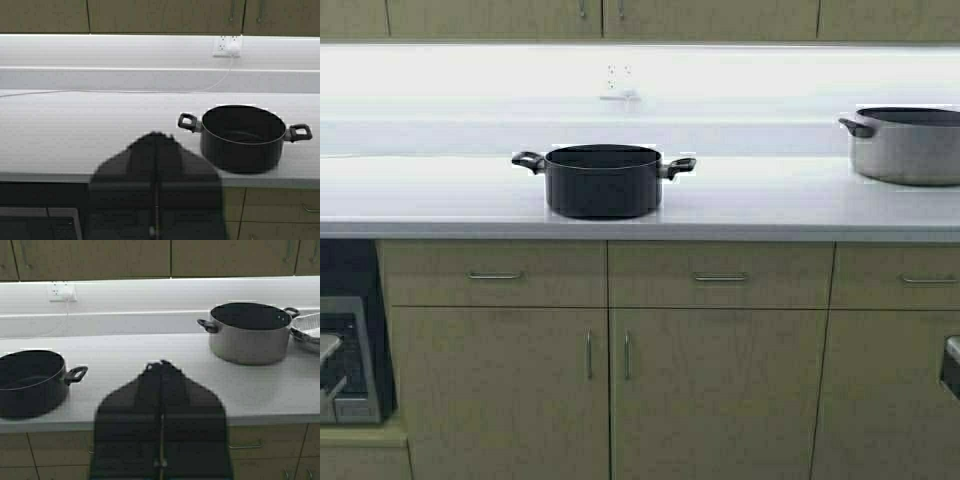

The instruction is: Open the cabinet, put the pot inside, then close it

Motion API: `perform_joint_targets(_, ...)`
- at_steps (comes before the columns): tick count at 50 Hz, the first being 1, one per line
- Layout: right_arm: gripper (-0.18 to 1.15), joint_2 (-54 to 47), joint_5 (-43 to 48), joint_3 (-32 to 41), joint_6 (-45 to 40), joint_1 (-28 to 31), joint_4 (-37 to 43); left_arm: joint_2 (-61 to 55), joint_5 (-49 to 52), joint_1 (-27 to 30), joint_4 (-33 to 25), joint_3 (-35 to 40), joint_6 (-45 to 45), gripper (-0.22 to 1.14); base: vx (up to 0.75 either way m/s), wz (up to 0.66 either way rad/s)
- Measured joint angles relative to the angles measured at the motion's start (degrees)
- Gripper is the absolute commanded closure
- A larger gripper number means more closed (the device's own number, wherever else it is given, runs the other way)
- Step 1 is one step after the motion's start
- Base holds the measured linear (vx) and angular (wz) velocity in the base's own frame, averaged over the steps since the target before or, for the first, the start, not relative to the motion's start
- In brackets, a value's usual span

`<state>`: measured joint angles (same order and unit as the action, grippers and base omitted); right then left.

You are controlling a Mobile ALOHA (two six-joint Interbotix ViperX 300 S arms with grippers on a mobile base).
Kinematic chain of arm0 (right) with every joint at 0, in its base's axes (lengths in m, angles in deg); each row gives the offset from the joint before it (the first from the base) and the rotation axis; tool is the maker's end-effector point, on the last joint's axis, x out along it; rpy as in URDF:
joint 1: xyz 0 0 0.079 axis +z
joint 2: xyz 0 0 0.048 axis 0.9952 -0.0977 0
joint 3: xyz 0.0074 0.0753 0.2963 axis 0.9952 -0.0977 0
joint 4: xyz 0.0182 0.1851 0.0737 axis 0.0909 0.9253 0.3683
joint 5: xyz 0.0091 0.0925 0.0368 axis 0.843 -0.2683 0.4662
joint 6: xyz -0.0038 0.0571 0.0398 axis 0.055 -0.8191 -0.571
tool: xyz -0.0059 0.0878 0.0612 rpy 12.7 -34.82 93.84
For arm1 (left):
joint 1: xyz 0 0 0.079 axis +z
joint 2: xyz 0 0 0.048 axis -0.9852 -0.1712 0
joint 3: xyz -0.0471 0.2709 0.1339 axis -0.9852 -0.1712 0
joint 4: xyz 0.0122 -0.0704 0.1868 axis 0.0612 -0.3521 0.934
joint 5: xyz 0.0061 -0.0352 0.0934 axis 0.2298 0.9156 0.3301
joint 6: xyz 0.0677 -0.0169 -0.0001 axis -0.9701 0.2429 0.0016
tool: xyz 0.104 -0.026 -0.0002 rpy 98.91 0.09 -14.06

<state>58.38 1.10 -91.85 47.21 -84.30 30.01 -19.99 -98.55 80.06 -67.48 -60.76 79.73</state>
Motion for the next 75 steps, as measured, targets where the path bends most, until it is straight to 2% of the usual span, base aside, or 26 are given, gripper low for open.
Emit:
perform_joint_targets(4,0.87,0.0,-0.2,-0.4,-0.3,0.1,-0.1,0.1,0.4,-0.1,0.8,-0.6,0.3,0.86,0.07,0.02)
perform_joint_targets(6,0.88,0.0,-0.6,-0.7,-0.4,0.2,-0.2,0.2,0.8,-0.4,1.2,-1.1,0.5,0.84,0.1,0.03)
perform_joint_targets(14,0.92,0.4,-2.4,-0.8,-0.5,0.3,-0.4,0.4,1.2,-0.5,1.5,-1.4,0.8,0.89,0.12,0.03)
perform_joint_targets(75,0.92,-2.1,-2.8,-0.8,-0.5,0.4,-0.4,1.0,3.2,-0.5,1.5,-1.7,3.9,0.88,0.22,0.04)
